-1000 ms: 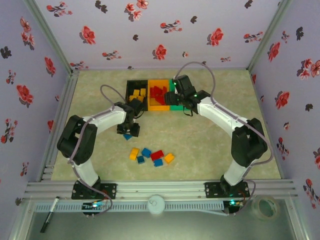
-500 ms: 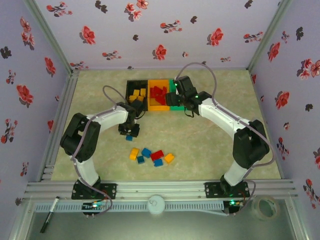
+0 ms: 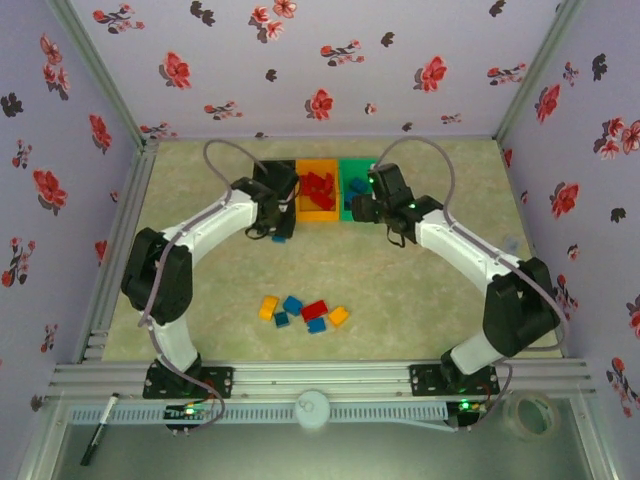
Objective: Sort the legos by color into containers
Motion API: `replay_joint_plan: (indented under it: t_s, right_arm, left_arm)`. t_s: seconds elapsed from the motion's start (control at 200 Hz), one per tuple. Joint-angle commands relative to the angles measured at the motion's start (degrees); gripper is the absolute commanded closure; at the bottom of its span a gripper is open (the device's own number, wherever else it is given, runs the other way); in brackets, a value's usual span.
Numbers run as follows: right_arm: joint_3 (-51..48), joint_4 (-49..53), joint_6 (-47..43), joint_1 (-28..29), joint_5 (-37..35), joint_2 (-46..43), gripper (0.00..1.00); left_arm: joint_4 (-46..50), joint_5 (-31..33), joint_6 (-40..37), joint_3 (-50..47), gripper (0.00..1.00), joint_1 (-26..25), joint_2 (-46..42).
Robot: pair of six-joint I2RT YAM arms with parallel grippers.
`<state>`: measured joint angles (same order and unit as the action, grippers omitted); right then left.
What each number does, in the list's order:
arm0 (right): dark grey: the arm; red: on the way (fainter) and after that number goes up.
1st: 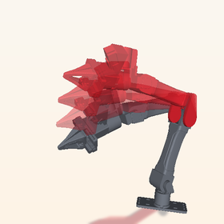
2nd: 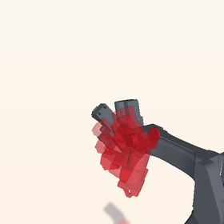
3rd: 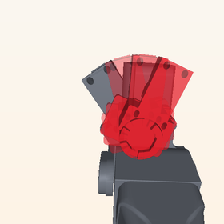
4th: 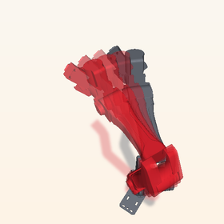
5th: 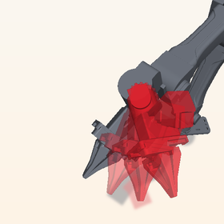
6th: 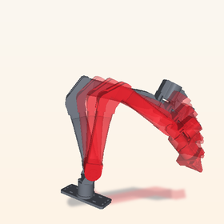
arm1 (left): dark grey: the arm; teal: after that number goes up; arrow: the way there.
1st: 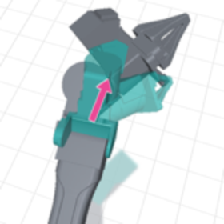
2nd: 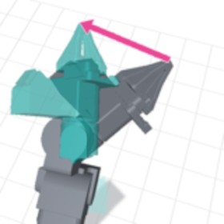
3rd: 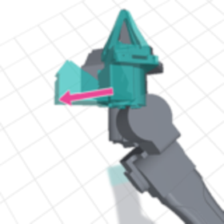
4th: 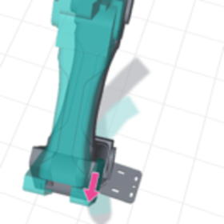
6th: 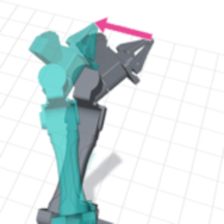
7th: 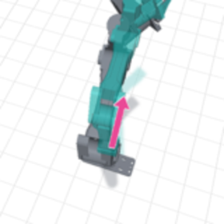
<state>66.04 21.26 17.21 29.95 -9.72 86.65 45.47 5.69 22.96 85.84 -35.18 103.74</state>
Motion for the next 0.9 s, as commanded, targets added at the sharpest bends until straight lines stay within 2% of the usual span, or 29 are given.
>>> replay_joint_plan:
  t_s: [0.0,0.195,0.405,0.58,0.725,0.825,0.895]
  right_arm:
    - [-2.58,-0.51,2.26,-0.81,-2.31,-3.34,0.30]
    - [-5.68,0.45,3.18,-1.57,-3.84,-7.52,0.29]
    - [-8.14,2.24,3.18,-2.33,-6.32,-11.65,0.28]
    - [-9.84,2.36,3.96,-2.92,-6.38,-14.22,0.28]
    - [-10.79,2.46,4.56,-2.95,-6.02,-15.16,0.28]
    - [-11.17,2.70,4.56,-2.90,-6.03,-15.76,0.28]
    - [-11.20,2.99,4.41,-3.04,-6.01,-15.89,0.28]
  left_arm:
    - [0.12,-2.06,-1.63,9.02,0.72,-1.37,2.91]
    - [-0.03,-3.82,0.35,24.54,0.73,-1.91,12.02]
    - [-4.16,-9.11,2.47,38.11,0.73,-2.85,21.22]
    - [-10.37,-14.50,3.56,45.63,0.73,-3.61,29.35]
    - [-11.16,-16.42,5.84,53.09,0.73,-3.70,36.41]
    - [-13.34,-18.65,5.97,55.99,0.69,-3.76,39.69]
    - [-10.97,-19.49,5.79,60.58,0.61,-3.76,42.54]
